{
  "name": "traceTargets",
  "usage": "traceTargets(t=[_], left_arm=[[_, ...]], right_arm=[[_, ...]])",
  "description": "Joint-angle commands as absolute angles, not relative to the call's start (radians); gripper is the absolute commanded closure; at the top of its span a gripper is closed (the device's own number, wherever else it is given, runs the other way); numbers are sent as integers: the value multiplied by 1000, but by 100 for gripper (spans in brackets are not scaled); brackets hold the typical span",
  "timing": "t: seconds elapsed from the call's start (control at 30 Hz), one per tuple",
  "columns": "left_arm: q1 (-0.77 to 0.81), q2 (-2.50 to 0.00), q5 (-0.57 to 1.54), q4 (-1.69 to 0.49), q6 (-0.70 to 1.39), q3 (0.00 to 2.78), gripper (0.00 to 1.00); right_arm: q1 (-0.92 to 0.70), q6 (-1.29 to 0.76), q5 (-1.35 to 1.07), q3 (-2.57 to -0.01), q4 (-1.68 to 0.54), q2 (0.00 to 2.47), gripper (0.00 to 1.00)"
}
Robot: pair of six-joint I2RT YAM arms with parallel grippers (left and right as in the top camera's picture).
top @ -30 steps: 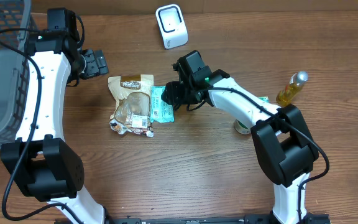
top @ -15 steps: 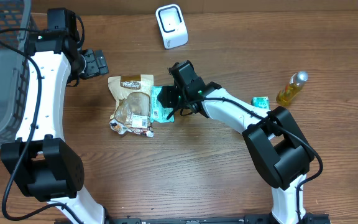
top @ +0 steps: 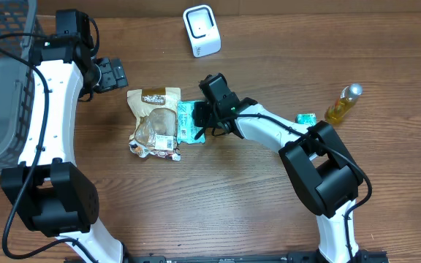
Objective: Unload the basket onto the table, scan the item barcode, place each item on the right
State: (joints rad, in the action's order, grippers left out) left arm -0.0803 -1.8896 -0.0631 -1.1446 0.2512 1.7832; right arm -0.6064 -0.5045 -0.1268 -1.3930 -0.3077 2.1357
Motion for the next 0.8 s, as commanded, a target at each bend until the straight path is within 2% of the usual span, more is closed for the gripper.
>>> traceTargets(t=[0.0, 0.1, 0.23, 0.37, 0.43, 0.47, 0.77], left_arm=[[-78, -1885, -59, -1144, 232, 1799, 1], [-78, -1885, -59, -1145, 232, 1799, 0], [-78, -1885, -59, -1144, 232, 1799, 1], [-78, -1885, -59, -1145, 232, 1799, 0], [-78, -1885, -59, -1145, 232, 1799, 1], [-78, -1885, -59, -1144, 232, 1799, 0], [-78, -1885, -59, -1144, 232, 1799, 0]], right_arm=[[-561, -502, -105, -1395, -388, 2083, 83], [-518, -503, -105, -1395, -466, 2006, 87], [-484, -536, -109, -1395, -565, 1951, 87], [-483, -534, -107, -1394, -615, 1954, 58], [-483, -527, -105, -1394, -627, 1954, 39], [-483, -527, -105, -1394, -630, 1954, 35], [-491, -531, -105, -1394, -873, 1954, 27]])
